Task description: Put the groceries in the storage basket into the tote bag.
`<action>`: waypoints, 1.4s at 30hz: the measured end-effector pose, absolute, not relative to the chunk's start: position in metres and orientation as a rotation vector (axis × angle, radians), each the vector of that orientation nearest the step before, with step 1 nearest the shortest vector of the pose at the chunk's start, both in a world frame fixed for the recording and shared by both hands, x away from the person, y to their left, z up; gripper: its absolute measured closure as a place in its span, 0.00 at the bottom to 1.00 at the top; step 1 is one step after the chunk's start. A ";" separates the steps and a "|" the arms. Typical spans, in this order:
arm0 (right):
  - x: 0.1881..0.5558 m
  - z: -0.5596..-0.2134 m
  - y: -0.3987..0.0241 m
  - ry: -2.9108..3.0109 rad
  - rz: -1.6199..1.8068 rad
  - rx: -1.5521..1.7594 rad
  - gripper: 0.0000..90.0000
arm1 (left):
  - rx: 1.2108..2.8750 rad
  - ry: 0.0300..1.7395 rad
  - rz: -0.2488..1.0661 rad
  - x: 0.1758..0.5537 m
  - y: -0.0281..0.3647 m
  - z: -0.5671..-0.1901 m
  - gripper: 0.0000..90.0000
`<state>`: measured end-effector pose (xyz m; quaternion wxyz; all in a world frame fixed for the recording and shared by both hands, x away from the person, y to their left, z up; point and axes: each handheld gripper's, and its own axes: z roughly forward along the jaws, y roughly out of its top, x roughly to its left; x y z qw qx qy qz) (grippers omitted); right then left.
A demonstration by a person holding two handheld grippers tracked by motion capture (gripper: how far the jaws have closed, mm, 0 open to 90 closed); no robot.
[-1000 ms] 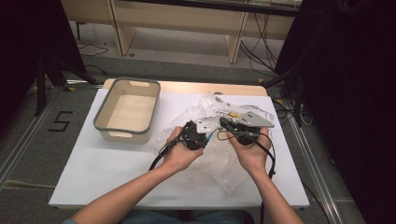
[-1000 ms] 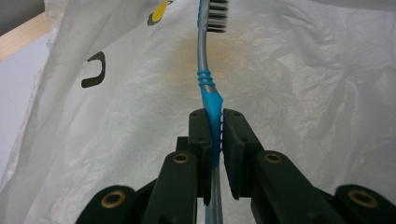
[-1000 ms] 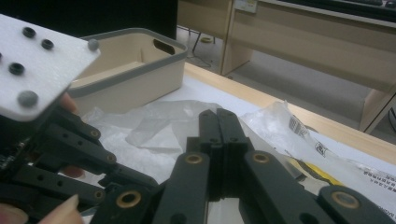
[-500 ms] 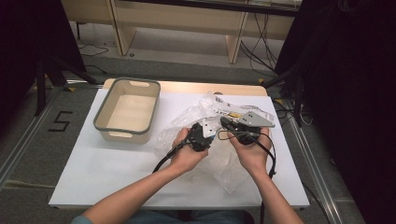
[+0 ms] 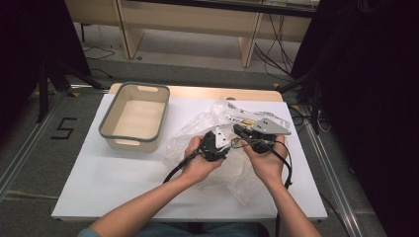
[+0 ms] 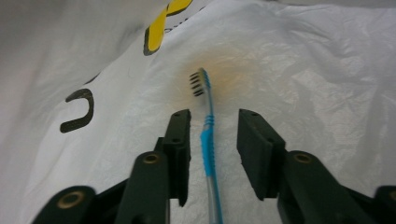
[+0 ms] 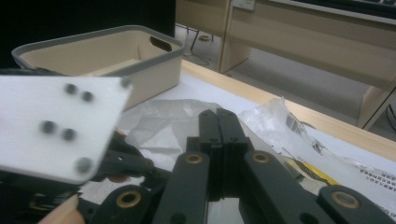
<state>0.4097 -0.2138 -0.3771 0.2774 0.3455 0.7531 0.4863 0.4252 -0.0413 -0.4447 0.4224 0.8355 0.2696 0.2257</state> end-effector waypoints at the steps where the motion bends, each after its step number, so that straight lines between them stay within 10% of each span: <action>1: 0.410 -0.377 -0.214 2.022 1.304 0.929 1.00 | 2.094 0.668 0.566 0.423 -0.039 -0.443 0.66; 19: 0.398 -0.392 -0.215 2.132 1.247 0.930 1.00 | 1.999 0.651 0.502 0.359 0.039 -0.409 0.51; 42: 0.390 -0.453 -0.218 2.677 0.957 1.006 1.00 | 2.004 1.011 0.516 0.398 0.096 -0.437 0.68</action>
